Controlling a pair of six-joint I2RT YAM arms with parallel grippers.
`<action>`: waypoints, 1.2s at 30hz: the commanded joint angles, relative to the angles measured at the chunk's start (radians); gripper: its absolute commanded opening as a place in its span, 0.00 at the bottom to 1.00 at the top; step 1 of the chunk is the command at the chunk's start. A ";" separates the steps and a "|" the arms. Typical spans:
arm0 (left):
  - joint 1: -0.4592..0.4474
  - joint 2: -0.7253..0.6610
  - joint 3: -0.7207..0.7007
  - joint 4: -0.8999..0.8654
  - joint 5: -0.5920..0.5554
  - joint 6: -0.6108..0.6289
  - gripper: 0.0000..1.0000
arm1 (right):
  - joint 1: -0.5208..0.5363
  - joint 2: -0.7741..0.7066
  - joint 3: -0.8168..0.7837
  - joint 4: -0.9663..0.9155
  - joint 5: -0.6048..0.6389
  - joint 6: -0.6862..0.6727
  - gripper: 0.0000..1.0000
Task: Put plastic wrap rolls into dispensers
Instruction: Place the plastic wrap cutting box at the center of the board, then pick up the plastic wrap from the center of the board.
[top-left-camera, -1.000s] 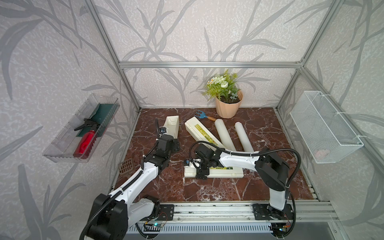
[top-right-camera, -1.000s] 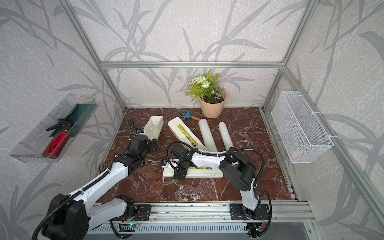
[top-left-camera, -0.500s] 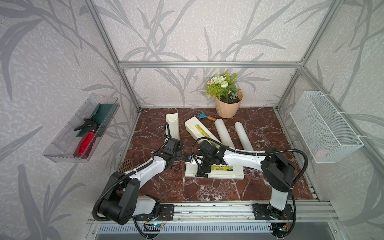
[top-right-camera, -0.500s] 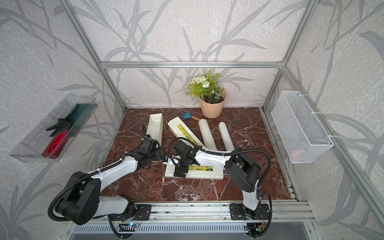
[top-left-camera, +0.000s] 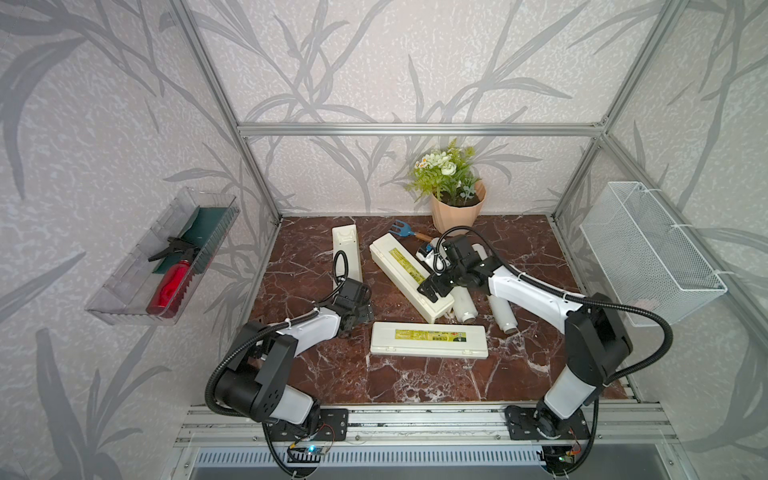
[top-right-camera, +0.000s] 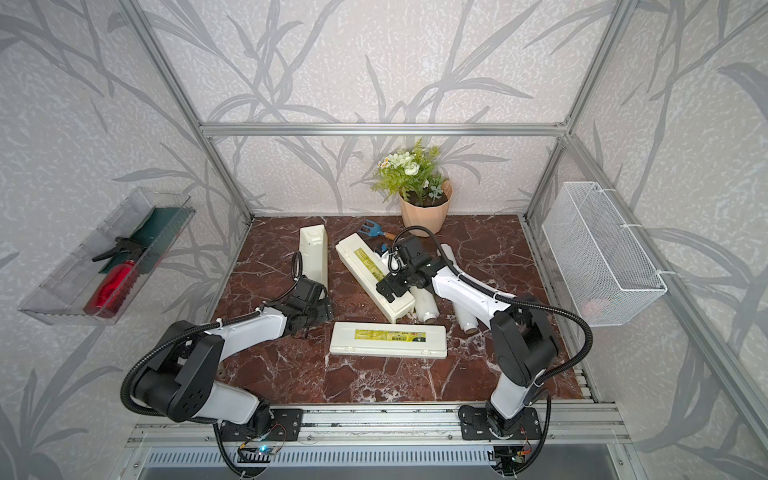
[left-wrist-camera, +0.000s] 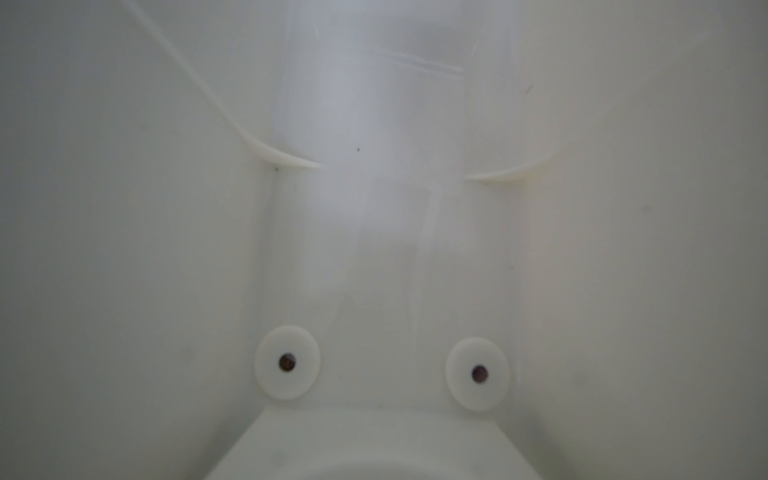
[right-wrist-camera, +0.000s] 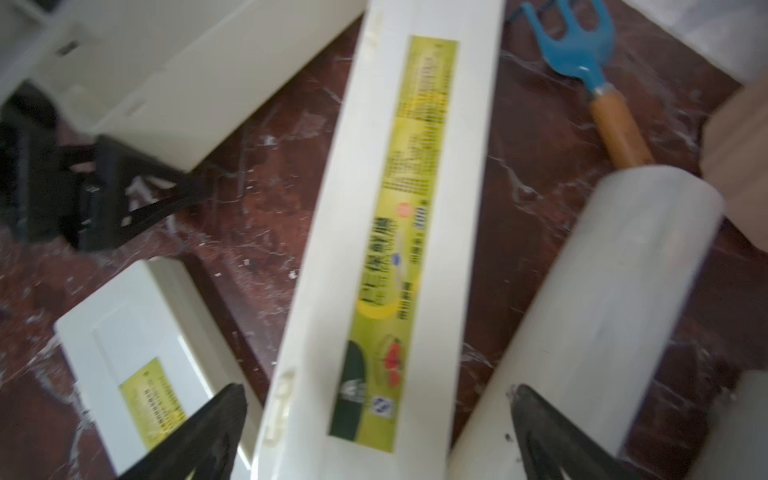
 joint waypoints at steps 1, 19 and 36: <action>-0.031 -0.031 -0.034 -0.232 0.069 -0.069 0.99 | -0.076 0.070 0.049 -0.076 0.071 0.100 0.99; 0.046 -0.233 0.269 -0.394 -0.049 0.149 0.96 | -0.136 0.389 0.277 -0.215 0.072 0.126 0.96; 0.322 0.145 0.547 -0.408 0.039 0.268 0.82 | -0.150 0.505 0.431 -0.323 0.025 0.105 0.55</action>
